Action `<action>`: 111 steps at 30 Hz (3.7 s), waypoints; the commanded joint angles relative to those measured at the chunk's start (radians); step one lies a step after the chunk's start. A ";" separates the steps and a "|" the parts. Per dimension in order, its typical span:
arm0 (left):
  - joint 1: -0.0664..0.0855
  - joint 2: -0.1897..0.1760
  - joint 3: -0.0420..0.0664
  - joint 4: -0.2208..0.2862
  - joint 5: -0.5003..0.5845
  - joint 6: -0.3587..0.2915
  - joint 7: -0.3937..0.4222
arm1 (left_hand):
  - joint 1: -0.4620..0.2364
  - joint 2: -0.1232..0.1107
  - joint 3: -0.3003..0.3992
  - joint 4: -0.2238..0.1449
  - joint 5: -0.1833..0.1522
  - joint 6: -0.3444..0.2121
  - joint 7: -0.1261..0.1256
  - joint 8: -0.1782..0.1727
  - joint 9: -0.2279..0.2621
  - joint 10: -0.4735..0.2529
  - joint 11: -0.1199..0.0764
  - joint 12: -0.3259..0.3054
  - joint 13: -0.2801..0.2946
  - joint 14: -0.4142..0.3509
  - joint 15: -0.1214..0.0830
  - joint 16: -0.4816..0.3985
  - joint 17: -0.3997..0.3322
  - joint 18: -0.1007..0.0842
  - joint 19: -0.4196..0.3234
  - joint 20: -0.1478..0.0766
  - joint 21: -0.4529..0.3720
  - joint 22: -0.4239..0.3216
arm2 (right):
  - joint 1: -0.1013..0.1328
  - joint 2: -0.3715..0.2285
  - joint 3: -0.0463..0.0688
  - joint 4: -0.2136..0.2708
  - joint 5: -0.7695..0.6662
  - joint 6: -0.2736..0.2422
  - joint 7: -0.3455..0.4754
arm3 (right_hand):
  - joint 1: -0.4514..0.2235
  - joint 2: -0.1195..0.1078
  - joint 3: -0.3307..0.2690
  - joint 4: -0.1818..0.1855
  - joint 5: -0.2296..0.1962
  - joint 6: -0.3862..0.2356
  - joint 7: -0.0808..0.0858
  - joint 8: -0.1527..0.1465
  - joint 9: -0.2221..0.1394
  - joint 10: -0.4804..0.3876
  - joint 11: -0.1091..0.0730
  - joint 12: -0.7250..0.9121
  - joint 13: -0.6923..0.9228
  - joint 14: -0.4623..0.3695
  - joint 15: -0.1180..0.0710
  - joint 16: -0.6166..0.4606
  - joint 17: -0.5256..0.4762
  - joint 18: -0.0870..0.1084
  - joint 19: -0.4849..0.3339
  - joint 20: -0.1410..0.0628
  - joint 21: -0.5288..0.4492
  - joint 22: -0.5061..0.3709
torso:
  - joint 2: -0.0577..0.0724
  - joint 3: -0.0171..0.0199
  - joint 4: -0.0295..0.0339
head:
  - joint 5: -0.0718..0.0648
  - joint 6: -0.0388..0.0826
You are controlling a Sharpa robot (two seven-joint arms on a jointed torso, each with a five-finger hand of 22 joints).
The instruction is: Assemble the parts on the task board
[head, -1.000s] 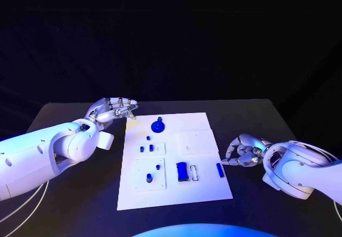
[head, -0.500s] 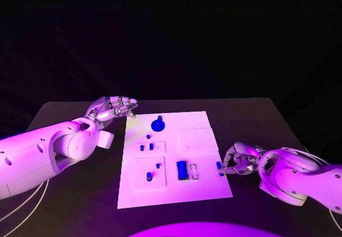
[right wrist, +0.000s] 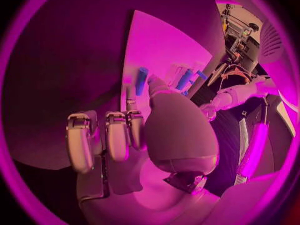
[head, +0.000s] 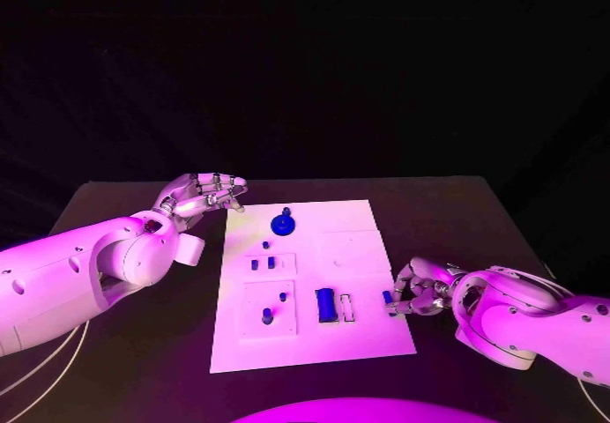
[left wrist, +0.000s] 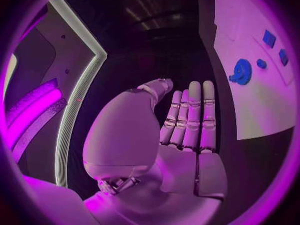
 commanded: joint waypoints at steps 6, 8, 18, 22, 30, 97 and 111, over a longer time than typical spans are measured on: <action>-0.001 0.000 0.001 0.004 0.005 0.015 0.003 | 0.000 -0.004 0.002 0.004 0.004 -0.007 0.009 0.007 -0.001 -0.006 0.000 0.006 0.000 -0.009 0.000 0.004 0.002 0.007 -0.005 -0.001 -0.003 0.001 | -0.015 0.036 0.000 -0.033 -0.111 0.032 -0.024 | 0.008 0.010 0.004 -0.006 0.000 0.008 -0.006 0.009 0.004 0.056 -0.011 0.001 0.200 0.082 -0.008 -0.003 0.140 -0.014 0.105 -0.004 0.005 0.263 | 0.000 -0.0007 -0.0001 | 0.002 -0.001; -0.001 0.000 0.001 0.004 0.005 0.016 0.002 | 0.000 -0.003 0.003 0.004 0.004 -0.007 0.009 0.007 -0.001 -0.007 0.000 0.006 0.000 -0.010 0.000 0.005 0.002 0.007 -0.005 0.000 -0.003 0.001 | -0.018 0.044 0.000 -0.041 -0.125 0.034 -0.028 | 0.025 0.013 0.012 -0.010 0.000 0.008 -0.008 0.009 0.005 0.056 -0.014 0.001 0.200 0.082 -0.010 -0.003 0.139 -0.014 0.105 -0.006 0.005 0.263 | 0.000 -0.0007 0.0000 | 0.008 -0.001; -0.001 -0.003 0.001 0.003 0.005 0.017 -0.001 | 0.000 -0.003 0.003 0.004 0.004 -0.007 0.009 0.007 -0.001 -0.007 0.000 0.006 0.000 -0.010 0.000 0.005 0.002 0.007 -0.005 0.000 -0.003 0.001 | -0.033 0.069 -0.001 -0.053 -0.149 0.037 -0.038 | 0.133 -0.008 0.120 -0.020 0.003 0.021 -0.017 0.003 0.006 0.057 -0.022 0.001 0.201 0.082 -0.019 -0.005 0.138 -0.014 0.105 -0.016 0.005 0.263 | 0.000 -0.0003 -0.0006 | 0.007 0.000; -0.001 -0.003 0.001 0.004 0.005 0.017 -0.002 | -0.001 -0.003 0.003 0.005 0.004 -0.008 0.009 0.008 -0.001 -0.008 0.001 0.007 0.000 -0.010 0.000 0.005 0.002 0.007 -0.005 0.000 -0.003 0.002 | -0.034 0.070 -0.001 -0.047 -0.140 0.027 -0.041 | 0.139 -0.010 0.142 -0.018 0.003 0.026 -0.019 0.003 0.007 0.058 -0.024 0.002 0.202 0.082 -0.020 -0.005 0.139 -0.014 0.105 -0.017 0.005 0.263 | 0.000 -0.0001 -0.0008 | 0.007 0.002; -0.001 -0.002 0.001 0.003 0.004 0.017 -0.003 | -0.001 -0.002 0.004 0.005 0.004 -0.008 0.009 0.008 -0.001 -0.009 0.001 0.007 0.000 -0.011 0.000 0.006 0.002 0.007 -0.005 0.000 -0.003 0.002 | -0.033 0.063 0.000 -0.022 -0.057 -0.007 -0.036 | 0.158 -0.015 0.243 -0.034 0.003 0.032 -0.023 -0.001 0.008 0.060 -0.029 0.005 0.205 0.083 -0.025 -0.004 0.141 -0.014 0.105 -0.022 0.005 0.263 | -0.001 0.0002 -0.0013 | 0.010 -0.001; -0.001 -0.002 0.001 0.005 0.002 0.022 -0.011 | 0.003 -0.001 0.007 0.002 0.004 -0.007 0.010 0.012 -0.001 -0.013 0.001 0.011 -0.001 -0.014 0.000 0.008 0.001 0.007 -0.006 0.000 -0.001 0.006 | -0.006 0.167 0.000 0.004 0.320 -0.088 -0.006 | -0.224 -0.072 0.299 -0.005 -0.013 0.021 -0.009 -0.005 0.049 0.065 -0.016 0.009 0.210 0.084 -0.014 -0.003 0.146 -0.014 0.105 -0.012 0.005 0.263 | 0.000 0.0001 -0.0012 | 0.007 -0.016; -0.001 -0.005 0.000 0.006 0.002 0.021 -0.014 | 0.003 -0.001 0.007 0.002 0.004 -0.007 0.010 0.012 -0.001 -0.013 0.001 0.011 -0.001 -0.014 0.000 0.008 0.001 0.007 -0.006 0.000 -0.001 0.006 | -0.006 0.122 0.000 0.022 0.308 -0.021 0.028 | -0.180 -0.084 0.272 -0.029 -0.010 0.018 -0.011 -0.005 0.053 0.066 -0.017 0.010 0.211 0.084 -0.015 -0.003 0.149 -0.014 0.105 -0.013 0.005 0.263 | 0.000 0.0006 -0.0014 | 0.011 -0.014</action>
